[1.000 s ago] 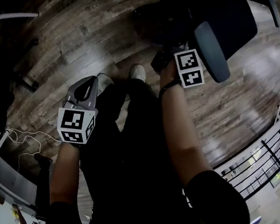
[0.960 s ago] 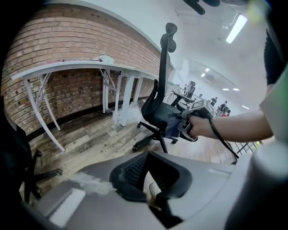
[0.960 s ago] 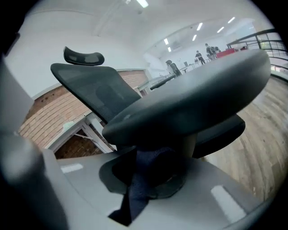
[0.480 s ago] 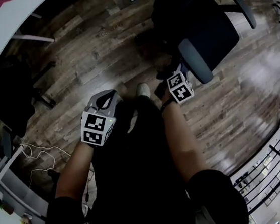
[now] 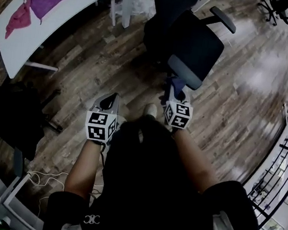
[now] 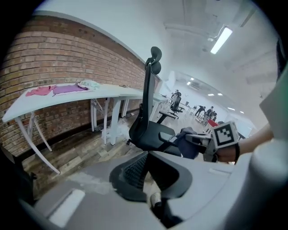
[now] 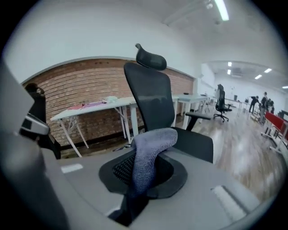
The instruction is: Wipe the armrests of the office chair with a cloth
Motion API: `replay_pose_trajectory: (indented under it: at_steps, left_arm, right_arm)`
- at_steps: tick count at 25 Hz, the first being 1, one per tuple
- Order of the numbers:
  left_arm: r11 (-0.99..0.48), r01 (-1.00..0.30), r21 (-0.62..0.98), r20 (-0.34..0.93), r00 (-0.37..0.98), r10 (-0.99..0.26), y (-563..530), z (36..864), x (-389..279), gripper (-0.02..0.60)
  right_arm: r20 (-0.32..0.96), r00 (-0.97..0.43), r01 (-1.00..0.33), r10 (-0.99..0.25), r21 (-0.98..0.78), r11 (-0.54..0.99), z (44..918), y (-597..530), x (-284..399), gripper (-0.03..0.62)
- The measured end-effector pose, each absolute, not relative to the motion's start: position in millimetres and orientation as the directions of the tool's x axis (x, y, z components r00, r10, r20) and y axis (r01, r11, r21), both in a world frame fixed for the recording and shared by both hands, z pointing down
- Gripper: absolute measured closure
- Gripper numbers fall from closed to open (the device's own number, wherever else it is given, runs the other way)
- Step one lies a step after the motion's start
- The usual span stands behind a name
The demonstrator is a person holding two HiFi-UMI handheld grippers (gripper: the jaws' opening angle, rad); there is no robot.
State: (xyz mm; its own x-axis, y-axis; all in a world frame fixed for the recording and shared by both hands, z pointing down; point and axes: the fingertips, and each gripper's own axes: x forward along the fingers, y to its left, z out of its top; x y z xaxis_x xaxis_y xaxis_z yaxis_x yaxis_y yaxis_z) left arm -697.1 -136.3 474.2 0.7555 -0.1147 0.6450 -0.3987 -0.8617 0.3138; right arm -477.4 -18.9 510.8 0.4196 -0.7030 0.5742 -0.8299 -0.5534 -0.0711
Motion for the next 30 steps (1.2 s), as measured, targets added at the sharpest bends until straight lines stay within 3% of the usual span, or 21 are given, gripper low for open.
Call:
replay_pose_trajectory:
  at_steps: [6, 12, 19, 30]
  left_arm:
    - [-0.910, -0.351, 0.220, 0.602, 0.783, -0.156, -81, 452, -622, 0.575]
    - [-0.921, -0.327, 0.213, 0.567, 0.809, -0.157, -52, 418, -575, 0.575]
    - [-0.939, -0.296, 0.175, 0.535, 0.829, -0.162, 68, 400, -480, 0.575]
    - [-0.959, -0.265, 0.099, 0.505, 0.844, -0.181, 155, 377, -377, 0.575]
  right_arm:
    - [0.453, 0.387, -0.880, -0.803, -0.080, -0.469, 469, 38, -445, 0.545]
    - [0.425, 0.309, -0.933, -0.851, -0.035, -0.357, 428, 60, -441, 0.545]
    - [0.374, 0.185, -0.970, -0.909, -0.082, -0.231, 411, 156, -392, 0.545]
    - [0.359, 0.162, -0.973, -0.919, -0.096, -0.209, 370, 261, -294, 0.545]
